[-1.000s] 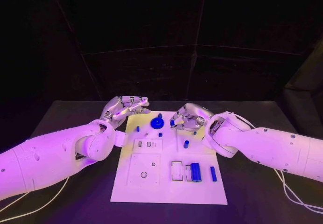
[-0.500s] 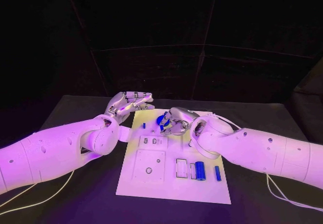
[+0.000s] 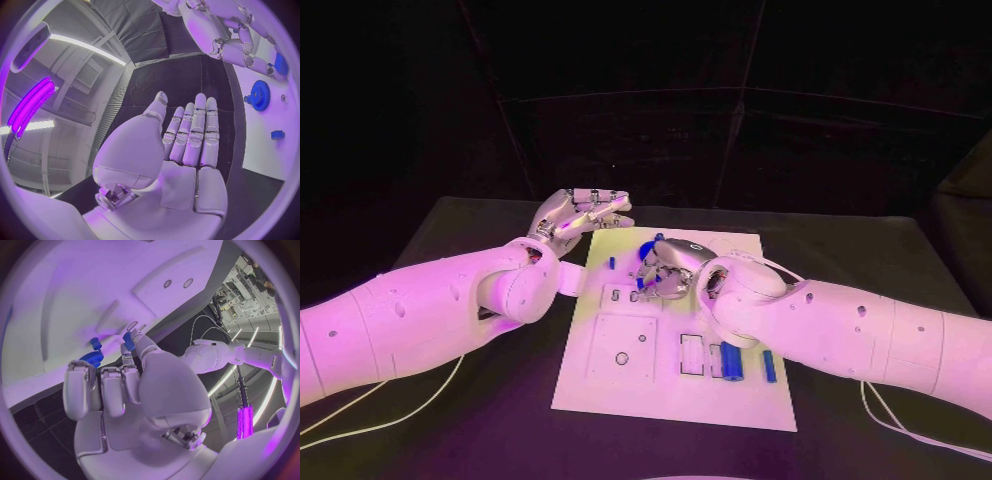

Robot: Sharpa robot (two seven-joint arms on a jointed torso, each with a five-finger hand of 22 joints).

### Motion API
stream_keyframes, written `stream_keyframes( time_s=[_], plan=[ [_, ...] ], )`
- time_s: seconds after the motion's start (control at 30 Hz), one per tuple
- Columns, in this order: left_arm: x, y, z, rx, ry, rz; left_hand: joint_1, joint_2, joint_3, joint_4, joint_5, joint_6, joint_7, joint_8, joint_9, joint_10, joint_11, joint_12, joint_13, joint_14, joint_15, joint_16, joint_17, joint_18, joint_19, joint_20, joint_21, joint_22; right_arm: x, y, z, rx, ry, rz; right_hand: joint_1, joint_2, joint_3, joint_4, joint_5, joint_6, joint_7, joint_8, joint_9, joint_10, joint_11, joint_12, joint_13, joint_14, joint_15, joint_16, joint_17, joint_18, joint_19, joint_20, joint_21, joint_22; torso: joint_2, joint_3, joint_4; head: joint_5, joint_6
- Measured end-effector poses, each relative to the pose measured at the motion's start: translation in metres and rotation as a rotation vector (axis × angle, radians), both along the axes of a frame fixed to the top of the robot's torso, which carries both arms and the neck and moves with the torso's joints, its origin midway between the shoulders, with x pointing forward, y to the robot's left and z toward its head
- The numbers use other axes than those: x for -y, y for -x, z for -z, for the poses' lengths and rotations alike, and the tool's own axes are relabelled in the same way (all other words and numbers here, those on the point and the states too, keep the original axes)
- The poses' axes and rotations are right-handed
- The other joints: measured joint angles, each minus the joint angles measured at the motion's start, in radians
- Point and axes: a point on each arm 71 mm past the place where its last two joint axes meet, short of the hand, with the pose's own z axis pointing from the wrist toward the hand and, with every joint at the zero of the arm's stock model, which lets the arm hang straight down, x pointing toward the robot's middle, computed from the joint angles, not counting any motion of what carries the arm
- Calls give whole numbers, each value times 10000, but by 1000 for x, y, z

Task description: Assemble the parts on the task board

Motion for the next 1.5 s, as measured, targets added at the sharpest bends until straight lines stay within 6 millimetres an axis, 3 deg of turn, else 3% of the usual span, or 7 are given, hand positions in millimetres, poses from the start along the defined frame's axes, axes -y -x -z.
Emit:
stream_keyframes(
  time_s=[0.93,1.5],
  plan=[
    [-1,0,0,-9,0,-21,0,0,0,0,0,0,0,0,0,0,0,0,0,0,0,0,3,0,0,0,0,2,3,3,8,-106,274,-49,-36,-42,34,-36,61,37,22,-76,-22,0,0,0,3,0,1,-1,7,0,0,1,0,-2,-11,0,9,46,-87],
    [-2,-1,0,-16,-6,-38,0,0,0,0,0,0,0,0,0,0,0,0,0,0,0,0,5,0,0,0,0,-6,6,4,10,-110,305,-74,-342,-347,131,-133,60,104,-43,-144,-48,0,0,-40,2,0,1,-6,5,-1,0,1,0,-3,-7,2,3,35,-128]
  ],
)
